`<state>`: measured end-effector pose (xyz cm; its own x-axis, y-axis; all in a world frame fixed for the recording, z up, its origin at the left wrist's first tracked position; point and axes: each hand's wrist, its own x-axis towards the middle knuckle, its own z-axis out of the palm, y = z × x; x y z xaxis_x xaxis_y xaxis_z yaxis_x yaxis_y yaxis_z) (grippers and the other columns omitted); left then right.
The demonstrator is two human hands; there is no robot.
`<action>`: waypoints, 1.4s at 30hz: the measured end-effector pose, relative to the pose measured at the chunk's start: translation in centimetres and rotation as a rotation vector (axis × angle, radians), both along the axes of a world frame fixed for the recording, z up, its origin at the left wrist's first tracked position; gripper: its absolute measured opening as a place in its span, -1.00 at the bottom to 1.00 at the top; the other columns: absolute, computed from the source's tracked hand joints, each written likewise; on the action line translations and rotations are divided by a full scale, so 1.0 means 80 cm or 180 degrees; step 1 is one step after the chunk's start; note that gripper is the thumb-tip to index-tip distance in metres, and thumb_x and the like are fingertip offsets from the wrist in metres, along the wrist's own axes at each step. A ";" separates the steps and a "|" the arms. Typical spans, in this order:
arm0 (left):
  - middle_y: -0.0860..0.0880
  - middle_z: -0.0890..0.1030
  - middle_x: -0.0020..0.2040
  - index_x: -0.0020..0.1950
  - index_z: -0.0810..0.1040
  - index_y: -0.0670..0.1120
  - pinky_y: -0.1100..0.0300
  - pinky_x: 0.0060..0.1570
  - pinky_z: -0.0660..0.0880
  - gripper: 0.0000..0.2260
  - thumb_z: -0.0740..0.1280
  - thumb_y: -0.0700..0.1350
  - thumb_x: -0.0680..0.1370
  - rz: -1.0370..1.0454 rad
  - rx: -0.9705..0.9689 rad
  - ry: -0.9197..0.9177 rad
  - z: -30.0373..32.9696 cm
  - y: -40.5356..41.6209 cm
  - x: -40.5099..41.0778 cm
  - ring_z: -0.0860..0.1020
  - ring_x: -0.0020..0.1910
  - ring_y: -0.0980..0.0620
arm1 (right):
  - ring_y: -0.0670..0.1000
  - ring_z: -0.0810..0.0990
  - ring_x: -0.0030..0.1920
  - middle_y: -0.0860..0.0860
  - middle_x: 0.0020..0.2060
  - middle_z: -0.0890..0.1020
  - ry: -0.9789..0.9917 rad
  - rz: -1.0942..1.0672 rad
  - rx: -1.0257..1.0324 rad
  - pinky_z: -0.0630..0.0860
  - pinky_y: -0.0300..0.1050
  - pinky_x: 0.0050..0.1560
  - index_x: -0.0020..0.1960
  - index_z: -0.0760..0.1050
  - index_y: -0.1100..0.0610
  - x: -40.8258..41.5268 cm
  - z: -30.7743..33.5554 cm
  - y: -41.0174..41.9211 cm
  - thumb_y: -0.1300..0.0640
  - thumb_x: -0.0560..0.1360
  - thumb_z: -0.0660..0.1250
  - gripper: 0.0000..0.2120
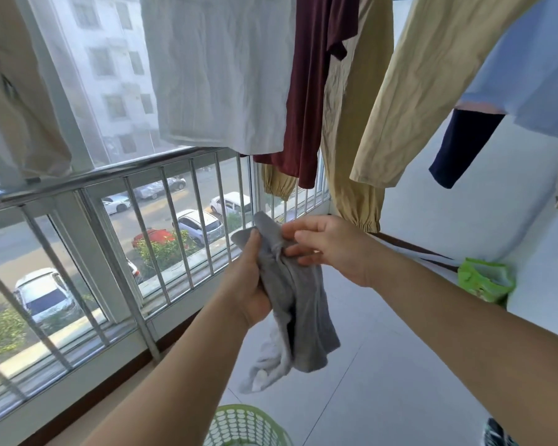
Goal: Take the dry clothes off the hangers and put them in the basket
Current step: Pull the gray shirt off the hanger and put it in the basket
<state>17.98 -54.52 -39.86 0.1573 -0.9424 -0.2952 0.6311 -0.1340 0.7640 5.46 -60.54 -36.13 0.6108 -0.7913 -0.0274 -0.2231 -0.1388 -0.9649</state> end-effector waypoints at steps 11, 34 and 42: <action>-0.17 0.65 -0.26 -0.05 0.53 -0.26 0.02 -0.14 0.53 -0.82 0.26 -0.14 0.57 0.0185 0.0100 0.0000 -0.010 0.000 -0.001 0.60 -0.17 -0.11 | -0.05 0.58 -0.33 0.06 -0.23 0.60 0.0032 -0.1001 -0.0441 0.55 -0.23 -0.33 -0.01 0.50 0.16 -0.025 -0.008 -0.016 0.27 0.50 0.33 -0.92; -0.12 0.69 -0.19 0.04 0.52 -0.21 0.15 -0.29 0.60 -0.85 0.26 -0.14 0.57 0.0390 -0.0221 -0.0549 -0.022 -0.023 -0.012 0.67 -0.23 -0.01 | 0.07 0.62 -0.14 0.06 -0.26 0.63 0.1004 -0.0648 -0.0884 0.59 0.06 0.01 -0.27 0.54 0.14 -0.003 -0.023 -0.038 0.15 0.42 0.40 -0.88; -0.04 0.67 -0.29 -0.06 0.54 -0.13 0.18 -0.31 0.59 -0.83 0.19 -0.10 0.60 0.0323 -0.0075 -0.1735 -0.008 -0.015 0.044 0.64 -0.34 0.04 | 0.02 0.46 -0.24 0.03 -0.28 0.46 0.0797 -0.0699 -0.0723 0.53 -0.01 -0.14 -0.23 0.33 0.08 -0.022 -0.005 -0.073 0.21 0.50 0.21 -0.86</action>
<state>21.47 -55.75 -40.51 0.3717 -0.9199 -0.1247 0.1524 -0.0720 0.9857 3.68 -66.38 -36.54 0.4230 -0.9054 0.0368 -0.4955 -0.2651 -0.8272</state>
